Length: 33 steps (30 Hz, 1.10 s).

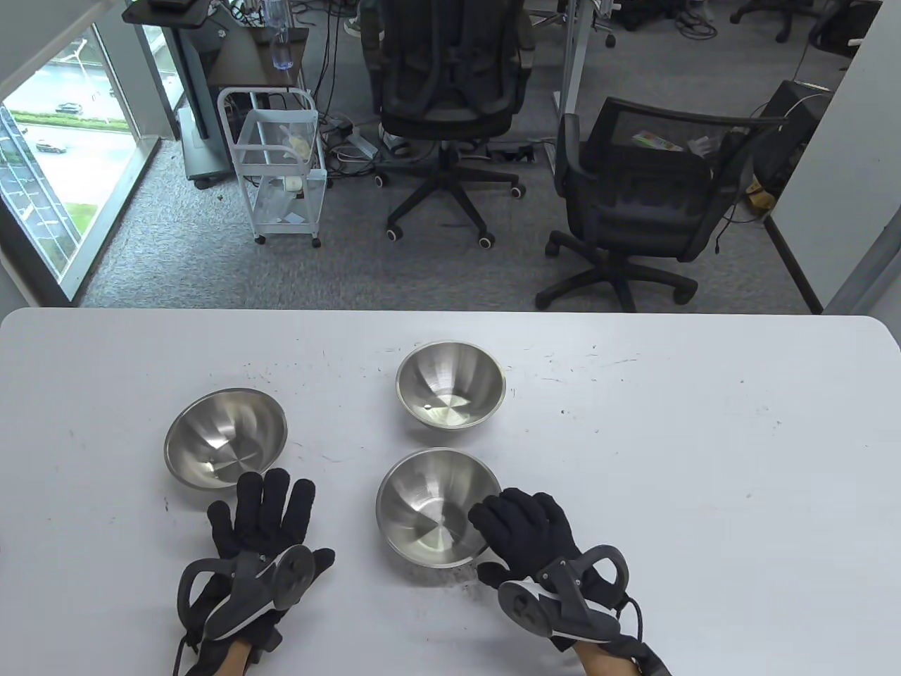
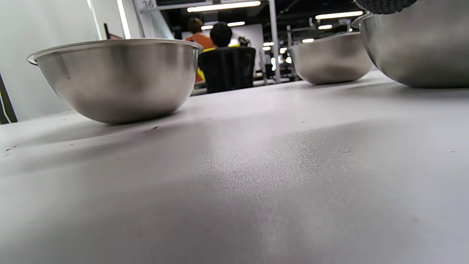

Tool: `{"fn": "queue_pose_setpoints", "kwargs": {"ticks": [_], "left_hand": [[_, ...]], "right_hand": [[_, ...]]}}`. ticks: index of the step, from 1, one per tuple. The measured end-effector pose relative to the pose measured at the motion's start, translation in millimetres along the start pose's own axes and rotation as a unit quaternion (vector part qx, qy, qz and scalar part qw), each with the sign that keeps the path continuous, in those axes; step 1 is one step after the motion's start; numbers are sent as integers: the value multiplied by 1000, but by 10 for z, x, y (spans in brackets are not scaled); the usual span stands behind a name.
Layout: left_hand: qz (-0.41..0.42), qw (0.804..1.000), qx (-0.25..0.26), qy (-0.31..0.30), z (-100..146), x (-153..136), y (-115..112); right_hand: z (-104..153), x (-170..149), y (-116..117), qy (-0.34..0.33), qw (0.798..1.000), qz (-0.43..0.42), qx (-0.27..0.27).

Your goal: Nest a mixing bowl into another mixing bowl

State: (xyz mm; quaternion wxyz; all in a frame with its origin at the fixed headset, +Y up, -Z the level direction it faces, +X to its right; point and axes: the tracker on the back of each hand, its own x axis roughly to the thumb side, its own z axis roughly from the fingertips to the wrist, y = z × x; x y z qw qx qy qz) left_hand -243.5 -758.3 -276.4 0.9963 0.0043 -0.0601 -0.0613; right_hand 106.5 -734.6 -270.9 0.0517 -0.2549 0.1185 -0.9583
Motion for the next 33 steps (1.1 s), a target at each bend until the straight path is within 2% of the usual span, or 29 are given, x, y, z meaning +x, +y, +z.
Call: {"fn": "queue_pose_setpoints", "kwargs": {"ticks": [9, 18, 27, 33], "left_hand": [[1, 1000, 1, 2, -2, -11, -1], [4, 1000, 11, 18, -2, -49, -2], [-13, 986, 122, 108, 31, -280, 83], [-49, 975, 141, 161, -13, -411, 71]], "right_hand": [[38, -449, 63, 88, 996, -3, 32], [112, -752, 194, 164, 986, -13, 30], [137, -790, 172, 176, 984, -21, 12], [147, -797, 158, 175, 984, -33, 3]]}}
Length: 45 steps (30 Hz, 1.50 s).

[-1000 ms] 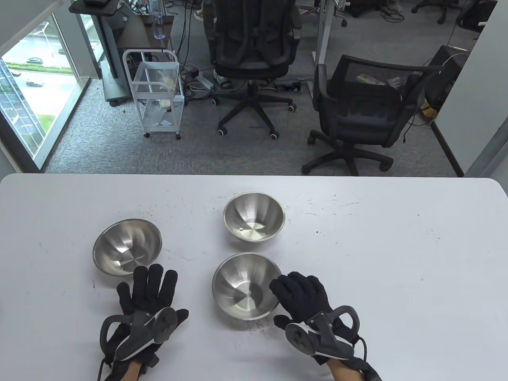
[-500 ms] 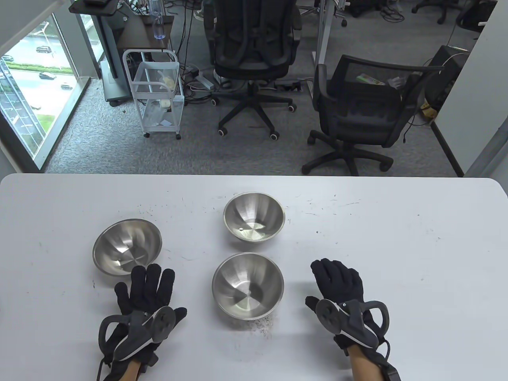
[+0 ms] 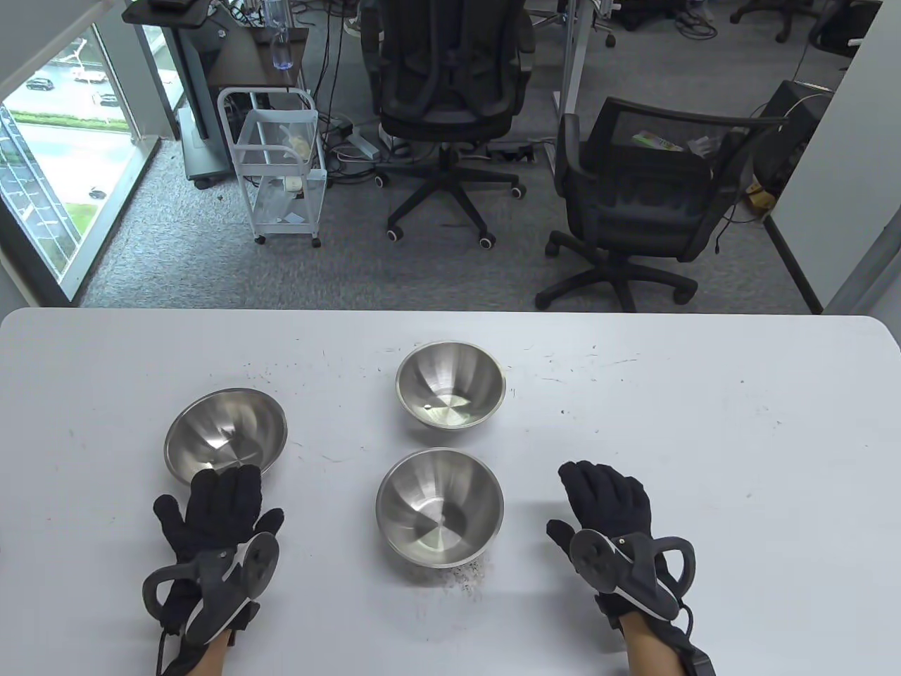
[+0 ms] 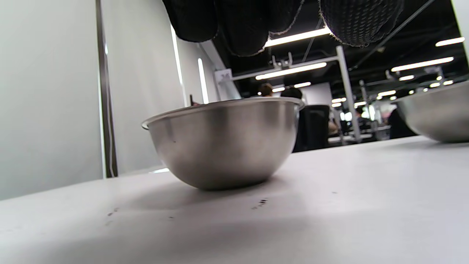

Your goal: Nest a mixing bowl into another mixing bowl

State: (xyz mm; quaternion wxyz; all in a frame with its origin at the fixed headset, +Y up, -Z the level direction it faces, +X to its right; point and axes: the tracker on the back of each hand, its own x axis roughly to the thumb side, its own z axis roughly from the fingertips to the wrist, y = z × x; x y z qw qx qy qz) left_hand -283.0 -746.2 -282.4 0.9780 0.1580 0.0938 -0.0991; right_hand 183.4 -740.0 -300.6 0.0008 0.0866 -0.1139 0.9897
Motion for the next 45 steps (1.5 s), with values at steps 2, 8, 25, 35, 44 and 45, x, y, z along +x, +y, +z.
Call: {"fn": "queue_pose_setpoints", "kwargs": {"ticks": [2, 8, 25, 35, 44, 45], "left_hand": [[-26, 1000, 9, 7, -25, -10, -16], [-108, 994, 17, -5, -171, 54, -91], [-116, 993, -14, -1, -435, 90, -257], [-108, 994, -6, 8, -479, 59, -250], [-103, 995, 6, 14, -498, 29, -252], [-101, 995, 7, 14, -494, 32, -242]], "right_hand": [[4, 2, -11, -2, 1000, -2, -4], [10, -8, -13, -1, 1000, -13, -9], [3, -50, -14, 6, 1000, -23, -2], [2, -68, -13, 11, 1000, -25, 1], [-4, -108, -5, 18, 999, -31, 2], [-5, -114, -1, 18, 999, -32, 3]]}}
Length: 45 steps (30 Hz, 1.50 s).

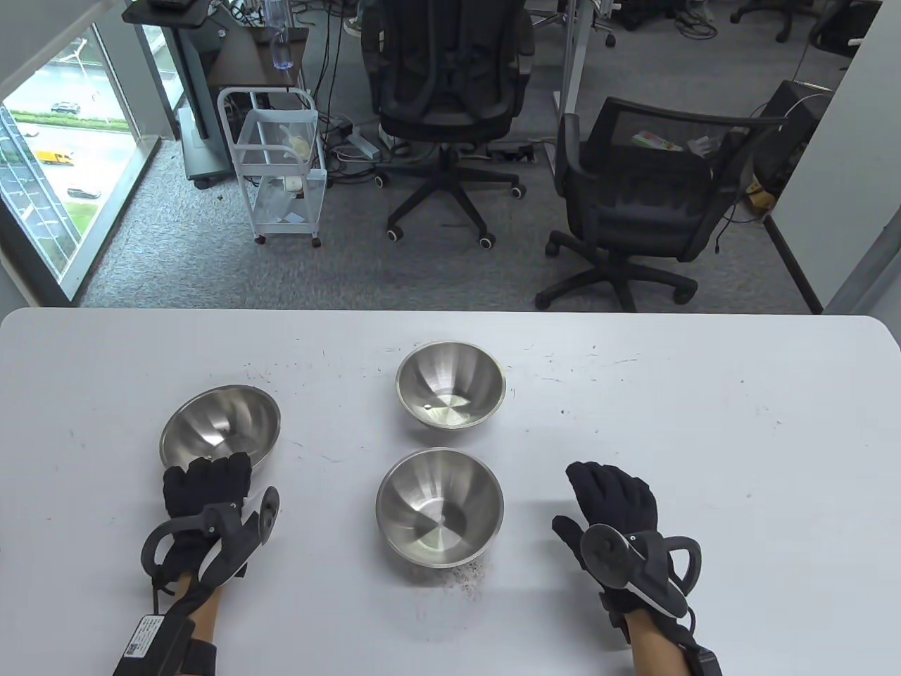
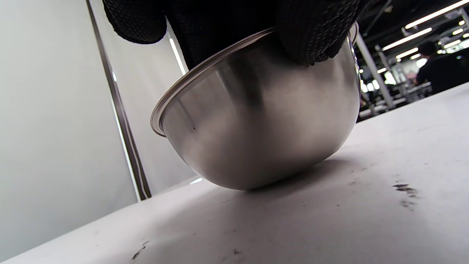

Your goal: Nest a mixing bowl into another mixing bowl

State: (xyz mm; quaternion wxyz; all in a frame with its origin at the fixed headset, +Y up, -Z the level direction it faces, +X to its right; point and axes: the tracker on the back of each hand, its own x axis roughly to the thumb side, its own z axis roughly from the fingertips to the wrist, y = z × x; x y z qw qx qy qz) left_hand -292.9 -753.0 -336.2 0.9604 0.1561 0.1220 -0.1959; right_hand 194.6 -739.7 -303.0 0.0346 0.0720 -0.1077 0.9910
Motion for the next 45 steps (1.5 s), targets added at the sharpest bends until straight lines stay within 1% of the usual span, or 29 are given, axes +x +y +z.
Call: {"fn": "queue_pose_setpoints", "kwargs": {"ticks": [7, 12, 18, 28, 33, 39, 45], "left_hand": [[16, 999, 41, -20, 83, 66, 242], [36, 995, 81, -41, 178, 181, 526], [45, 987, 131, -78, 332, 381, 848], [79, 970, 185, -136, 637, 785, 1273], [95, 960, 201, -171, 802, 958, 1394], [112, 950, 207, -205, 967, 1118, 1423], [128, 941, 207, -234, 1112, 1193, 1429]], "right_hand": [[-4, -32, 14, 7, 1000, -4, 5], [-2, -46, 8, 10, 1000, -8, 3], [-4, -50, 9, 10, 1000, -9, 4], [-5, -65, 8, 13, 1000, -10, 0], [-5, -75, 8, 14, 1000, -12, -2], [-4, -95, -2, 16, 1000, -19, -6], [-5, -120, -3, 19, 999, -25, -6]]}}
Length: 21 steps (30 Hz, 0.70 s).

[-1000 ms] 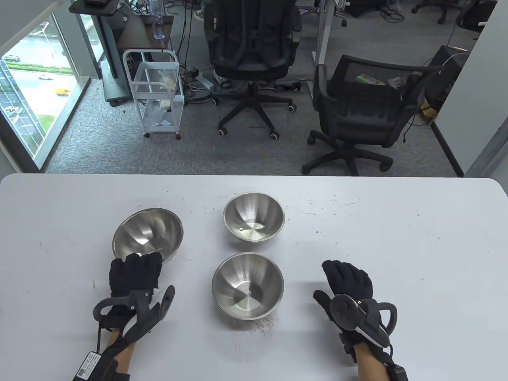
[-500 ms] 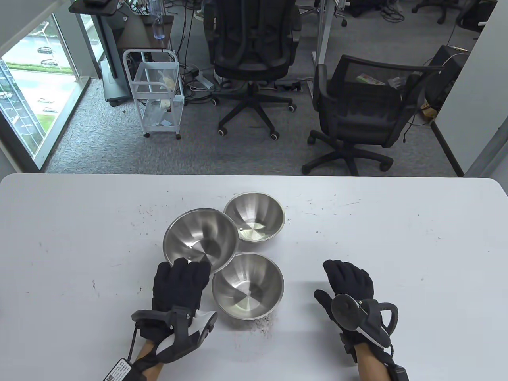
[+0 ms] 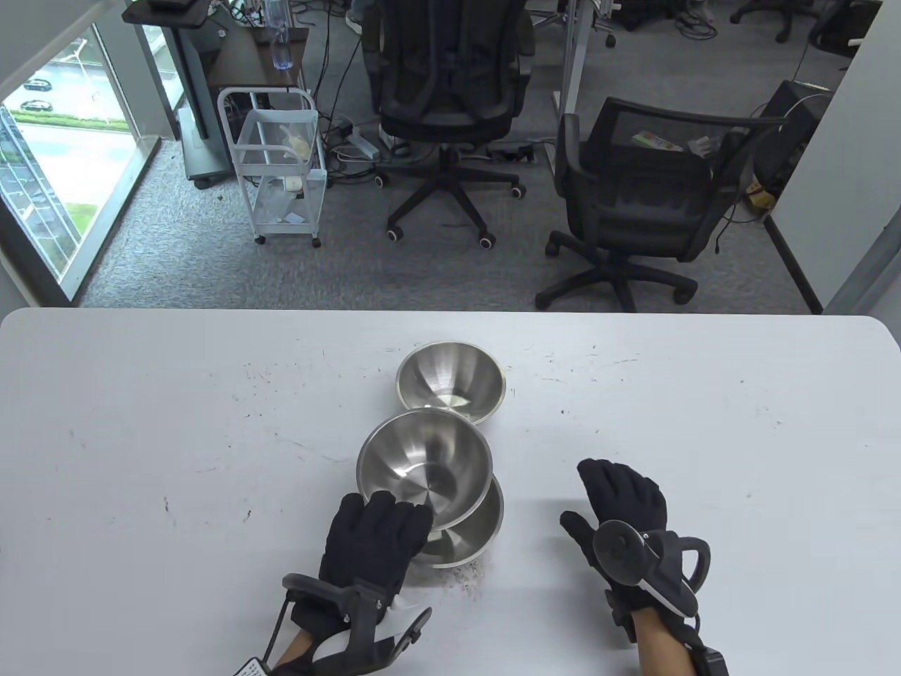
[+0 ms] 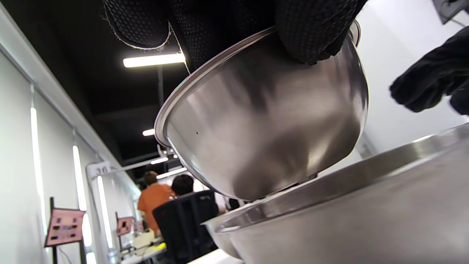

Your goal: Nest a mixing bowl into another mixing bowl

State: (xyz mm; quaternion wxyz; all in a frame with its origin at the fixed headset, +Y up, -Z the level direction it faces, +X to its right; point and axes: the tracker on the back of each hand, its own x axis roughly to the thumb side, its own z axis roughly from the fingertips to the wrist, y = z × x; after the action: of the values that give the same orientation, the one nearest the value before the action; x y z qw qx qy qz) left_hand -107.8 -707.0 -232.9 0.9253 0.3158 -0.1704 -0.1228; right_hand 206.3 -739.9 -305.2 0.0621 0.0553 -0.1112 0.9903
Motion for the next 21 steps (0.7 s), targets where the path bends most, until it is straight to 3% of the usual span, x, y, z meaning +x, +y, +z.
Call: {"fn": "queue_pose_setpoints", "kwargs": {"ticks": [21], "left_hand": [[14, 997, -52, -46, 78, 145, -238]], "right_hand": [[0, 6, 10, 0, 1000, 1, 5]]}}
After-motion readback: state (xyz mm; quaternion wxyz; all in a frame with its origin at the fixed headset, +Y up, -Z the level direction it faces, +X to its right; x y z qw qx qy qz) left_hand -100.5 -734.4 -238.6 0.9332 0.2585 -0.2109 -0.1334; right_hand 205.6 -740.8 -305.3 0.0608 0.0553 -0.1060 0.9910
